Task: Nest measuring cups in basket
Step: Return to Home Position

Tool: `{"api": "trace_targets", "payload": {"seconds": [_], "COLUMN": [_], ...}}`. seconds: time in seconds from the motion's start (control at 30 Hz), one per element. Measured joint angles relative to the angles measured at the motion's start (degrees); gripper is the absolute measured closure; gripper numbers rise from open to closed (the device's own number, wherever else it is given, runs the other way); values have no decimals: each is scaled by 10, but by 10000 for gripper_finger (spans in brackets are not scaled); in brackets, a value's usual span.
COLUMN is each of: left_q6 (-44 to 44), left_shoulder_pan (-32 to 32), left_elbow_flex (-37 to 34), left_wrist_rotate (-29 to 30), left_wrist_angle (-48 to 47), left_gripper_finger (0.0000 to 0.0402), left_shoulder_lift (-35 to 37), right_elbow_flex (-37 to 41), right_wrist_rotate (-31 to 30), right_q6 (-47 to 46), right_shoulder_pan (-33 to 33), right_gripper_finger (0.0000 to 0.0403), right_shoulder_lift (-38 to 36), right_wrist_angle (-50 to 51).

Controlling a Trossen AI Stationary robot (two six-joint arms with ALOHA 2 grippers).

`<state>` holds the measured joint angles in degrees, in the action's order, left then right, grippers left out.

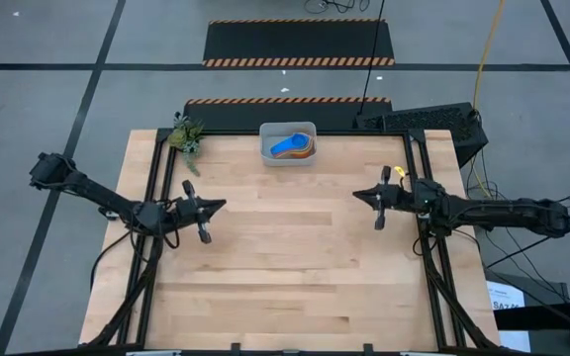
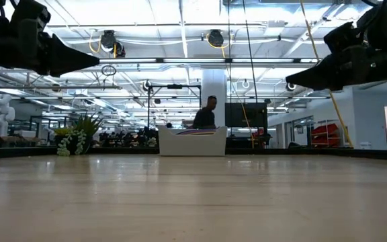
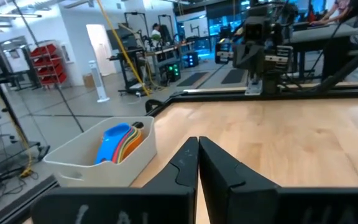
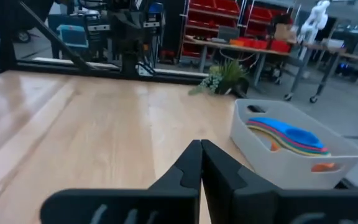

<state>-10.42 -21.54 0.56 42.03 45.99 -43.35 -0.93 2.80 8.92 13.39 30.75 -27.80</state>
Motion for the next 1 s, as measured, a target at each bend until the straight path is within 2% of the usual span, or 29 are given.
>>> {"api": "trace_targets", "payload": {"seconds": [0.2, 0.33, 0.47, 0.67, 0.73, 0.87, 1.0], "left_q6": [-2, -7, -7, -9, -10, -15, -24], "left_shoulder_pan": [13, 32, 57, 92, 99, 111, 128], "left_elbow_flex": [0, 0, 0, 0, 0, 0, 0], "left_wrist_rotate": [5, 6, -3, -22, -30, -32, -32], "left_wrist_angle": [-15, -18, -17, -13, -13, -12, -8], "left_gripper_finger": [385, 385, 385, 385, 385, 385, 385], "left_shoulder_lift": [15, 15, 15, 15, 15, 15, 15], "right_elbow_flex": [0, 0, 0, 1, 1, 1, 1], "right_wrist_rotate": [-59, -55, 4, 1, -24, -121, -161], "right_q6": [13, -10, -37, -30, -35, -46, -52], "right_shoulder_pan": [0, 0, -3, -33, -46, -87, -145], "right_gripper_finger": [403, 403, 403, 403, 403, 403, 403], "right_shoulder_lift": [-93, -143, -155, -155, -155, -154, -155], "right_wrist_angle": [72, 95, 89, 90, 91, 123, 121]}}
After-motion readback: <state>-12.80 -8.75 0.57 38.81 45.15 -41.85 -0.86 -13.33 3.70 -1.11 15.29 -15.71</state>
